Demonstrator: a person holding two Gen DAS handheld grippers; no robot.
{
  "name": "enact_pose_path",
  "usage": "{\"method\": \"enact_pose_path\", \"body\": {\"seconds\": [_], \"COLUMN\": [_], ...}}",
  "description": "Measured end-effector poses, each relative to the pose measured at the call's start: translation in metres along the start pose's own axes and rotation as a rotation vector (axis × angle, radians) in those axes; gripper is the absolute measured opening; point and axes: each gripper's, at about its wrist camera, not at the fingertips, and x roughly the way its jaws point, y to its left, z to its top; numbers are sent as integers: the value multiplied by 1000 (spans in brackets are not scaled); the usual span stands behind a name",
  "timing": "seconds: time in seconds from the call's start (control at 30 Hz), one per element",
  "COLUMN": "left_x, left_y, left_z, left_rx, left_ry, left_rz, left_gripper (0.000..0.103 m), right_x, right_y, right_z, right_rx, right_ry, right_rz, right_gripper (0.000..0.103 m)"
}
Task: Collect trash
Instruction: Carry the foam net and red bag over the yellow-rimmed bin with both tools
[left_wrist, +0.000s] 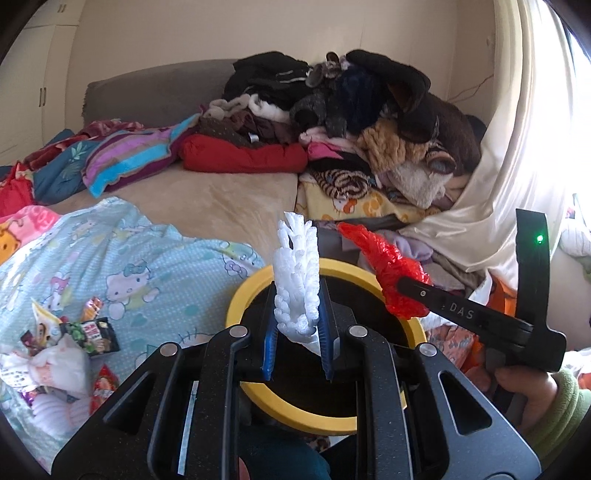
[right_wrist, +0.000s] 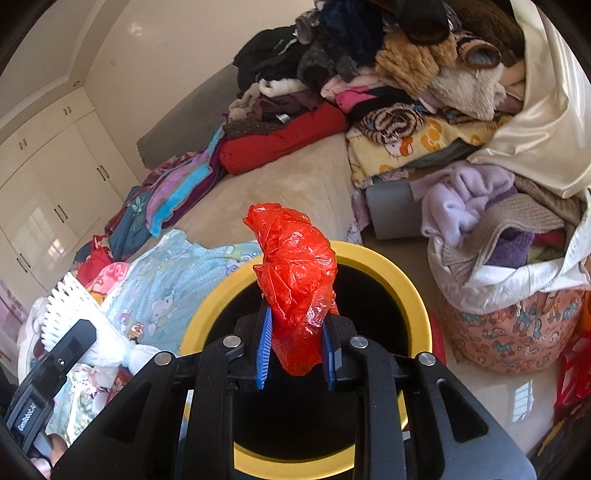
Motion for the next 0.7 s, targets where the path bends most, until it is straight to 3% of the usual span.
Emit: {"method": "enact_pose_path", "body": {"seconds": [0.3, 0.37, 0.43, 0.47, 0.6, 0.7], "left_x": [42, 46, 49, 50, 44, 38], "left_y": [2, 1, 3, 5, 7, 12], "left_z": [-8, -9, -9, -8, -7, -5], "left_rx": [-16, -13, -31, -44, -64, -90], "left_ry": [91, 93, 100, 98, 77, 64], "left_rz": [-31, -34, -44, -46, 21, 10], "left_gripper": [14, 22, 45, 49, 82, 92], "right_x": [13, 15, 15, 15, 17, 17], "right_y": [-13, -15, -19, -21, -26, -26], "right_z": [-7, -7, -8, -9, -8, -9], "right_rx": [30, 40, 56, 66, 84, 82], "right_ry": [37, 39, 38, 35, 33, 26], "right_rz": [-1, -5, -4, -9, -28, -45], "right_gripper": [25, 37, 52, 59, 67, 68]}}
